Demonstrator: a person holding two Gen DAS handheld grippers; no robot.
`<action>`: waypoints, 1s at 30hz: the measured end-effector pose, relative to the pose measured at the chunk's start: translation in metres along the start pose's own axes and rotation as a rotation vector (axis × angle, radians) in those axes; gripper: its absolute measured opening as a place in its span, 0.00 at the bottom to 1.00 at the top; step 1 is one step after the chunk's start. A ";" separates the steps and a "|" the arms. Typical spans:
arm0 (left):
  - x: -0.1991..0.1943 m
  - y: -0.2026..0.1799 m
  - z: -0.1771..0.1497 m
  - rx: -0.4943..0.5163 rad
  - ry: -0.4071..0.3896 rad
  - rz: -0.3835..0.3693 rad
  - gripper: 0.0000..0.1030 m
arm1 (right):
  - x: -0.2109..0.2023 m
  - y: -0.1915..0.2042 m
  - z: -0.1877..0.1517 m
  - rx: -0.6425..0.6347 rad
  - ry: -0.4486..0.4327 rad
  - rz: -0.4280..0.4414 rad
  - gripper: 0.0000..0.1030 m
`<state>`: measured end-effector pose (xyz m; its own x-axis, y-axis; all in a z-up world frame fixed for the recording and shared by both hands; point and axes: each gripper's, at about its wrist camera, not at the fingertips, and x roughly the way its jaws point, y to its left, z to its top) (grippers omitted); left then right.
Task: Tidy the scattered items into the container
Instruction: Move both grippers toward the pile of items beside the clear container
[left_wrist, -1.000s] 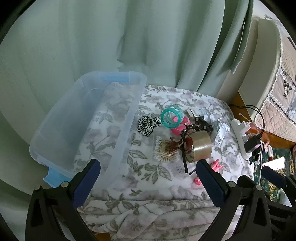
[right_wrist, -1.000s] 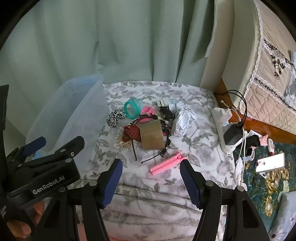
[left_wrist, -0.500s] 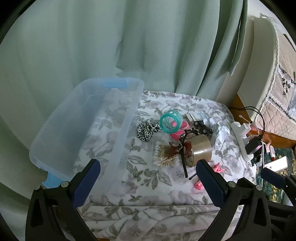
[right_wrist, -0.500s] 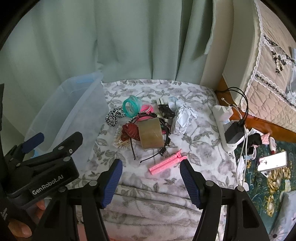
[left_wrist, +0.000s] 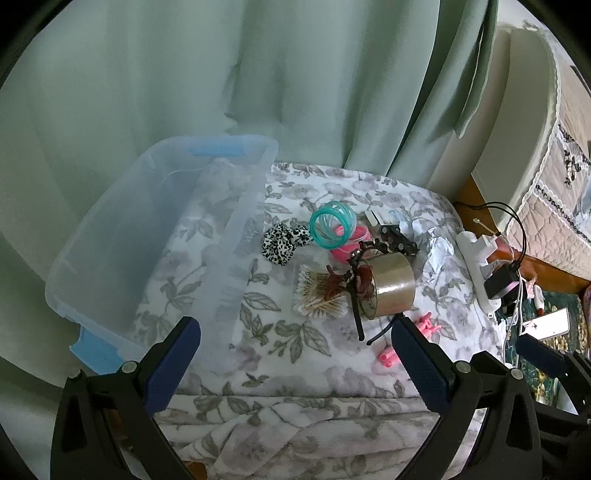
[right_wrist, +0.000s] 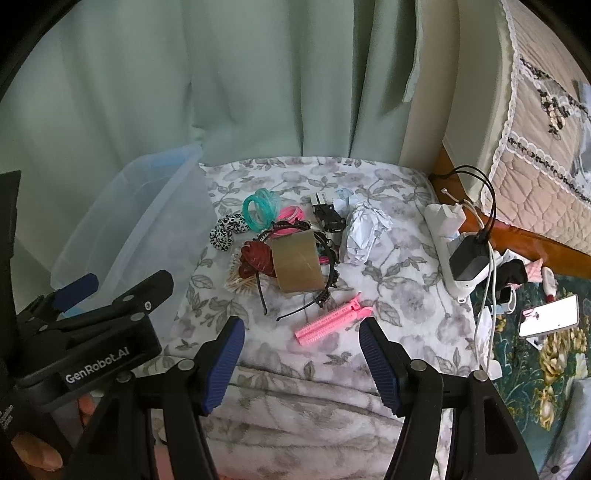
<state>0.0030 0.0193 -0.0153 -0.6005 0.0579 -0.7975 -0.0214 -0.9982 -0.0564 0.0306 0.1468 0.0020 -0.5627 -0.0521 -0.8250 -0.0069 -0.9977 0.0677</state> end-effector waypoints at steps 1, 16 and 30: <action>0.000 0.000 0.000 -0.001 0.002 -0.002 1.00 | 0.000 -0.001 0.000 0.002 0.000 0.001 0.67; 0.002 0.006 0.009 0.007 -0.012 -0.006 1.00 | -0.001 -0.004 -0.002 0.008 -0.006 0.009 0.67; 0.021 0.007 0.007 0.009 0.033 -0.033 1.00 | 0.015 -0.003 -0.001 0.005 0.036 0.010 0.67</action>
<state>-0.0155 0.0137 -0.0282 -0.5727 0.0910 -0.8147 -0.0476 -0.9958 -0.0778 0.0233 0.1493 -0.0111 -0.5329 -0.0635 -0.8438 -0.0059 -0.9969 0.0787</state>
